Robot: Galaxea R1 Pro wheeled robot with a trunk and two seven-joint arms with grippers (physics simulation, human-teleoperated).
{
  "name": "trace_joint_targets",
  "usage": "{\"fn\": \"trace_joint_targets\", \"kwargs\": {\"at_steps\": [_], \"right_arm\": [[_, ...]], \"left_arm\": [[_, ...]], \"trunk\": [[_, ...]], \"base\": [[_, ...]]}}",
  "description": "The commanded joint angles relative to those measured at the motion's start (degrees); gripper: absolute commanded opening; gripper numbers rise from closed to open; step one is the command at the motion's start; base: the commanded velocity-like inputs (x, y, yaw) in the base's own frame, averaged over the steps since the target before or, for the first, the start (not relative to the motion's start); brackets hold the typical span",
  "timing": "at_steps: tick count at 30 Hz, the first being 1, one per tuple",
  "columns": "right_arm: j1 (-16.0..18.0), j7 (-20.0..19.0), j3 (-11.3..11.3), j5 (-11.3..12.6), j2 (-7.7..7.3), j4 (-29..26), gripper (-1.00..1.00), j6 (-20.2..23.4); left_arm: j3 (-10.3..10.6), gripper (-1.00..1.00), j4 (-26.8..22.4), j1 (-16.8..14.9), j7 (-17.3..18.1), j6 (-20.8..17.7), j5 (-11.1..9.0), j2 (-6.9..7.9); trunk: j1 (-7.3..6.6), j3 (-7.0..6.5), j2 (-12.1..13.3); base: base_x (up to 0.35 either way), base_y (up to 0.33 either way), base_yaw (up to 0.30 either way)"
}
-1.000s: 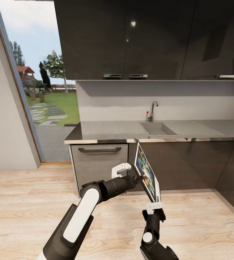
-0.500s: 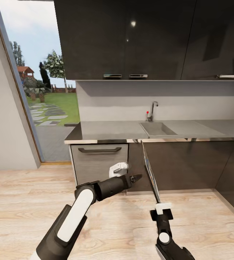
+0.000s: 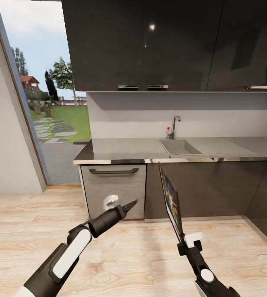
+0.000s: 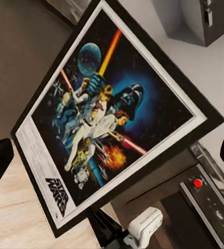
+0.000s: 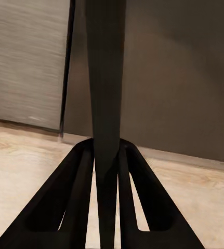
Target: Pick up the poster from the kitchen countertop and hang it on one of the wall nails in the kitchen.
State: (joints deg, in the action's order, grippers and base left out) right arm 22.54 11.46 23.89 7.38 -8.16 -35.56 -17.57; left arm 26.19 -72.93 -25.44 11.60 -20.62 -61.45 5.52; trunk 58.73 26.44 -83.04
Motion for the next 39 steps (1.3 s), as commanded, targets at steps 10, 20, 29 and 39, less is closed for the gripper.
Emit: {"fn": "trace_joint_targets", "kwargs": {"at_steps": [10,20,29,39], "right_arm": [[-0.19,-13.68,0.17,1.76,-2.78,-0.37,-1.0,-2.44],[-0.21,-32.43,-10.46,4.21,-4.87,-3.25,-1.0,-1.72],[-0.19,-39.94,-14.7,4.25,-5.25,-12.14,-1.0,10.99],[-0.19,-41.78,-15.25,4.23,-5.41,-16.52,-1.0,16.14]], "left_arm": [[-0.01,1.0,22.02,0.11,19.15,13.04,-0.35,0.43],[-0.1,1.0,39.58,0.12,38.28,20.7,-0.39,0.86],[-0.11,1.0,52.6,0.12,48.28,26.44,-0.55,1.99],[-0.16,1.0,59.59,0.12,51.52,30.37,-0.77,3.08]], "trunk": [[0.0,0.06,-0.04],[0.0,0.06,-0.04],[0.0,0.06,-0.04],[0.0,0.06,-0.04]], "base": [[0.0,0.0,0.0],[0.0,0.0,0.0],[0.0,0.0,0.0],[0.0,0.0,0.0]]}}
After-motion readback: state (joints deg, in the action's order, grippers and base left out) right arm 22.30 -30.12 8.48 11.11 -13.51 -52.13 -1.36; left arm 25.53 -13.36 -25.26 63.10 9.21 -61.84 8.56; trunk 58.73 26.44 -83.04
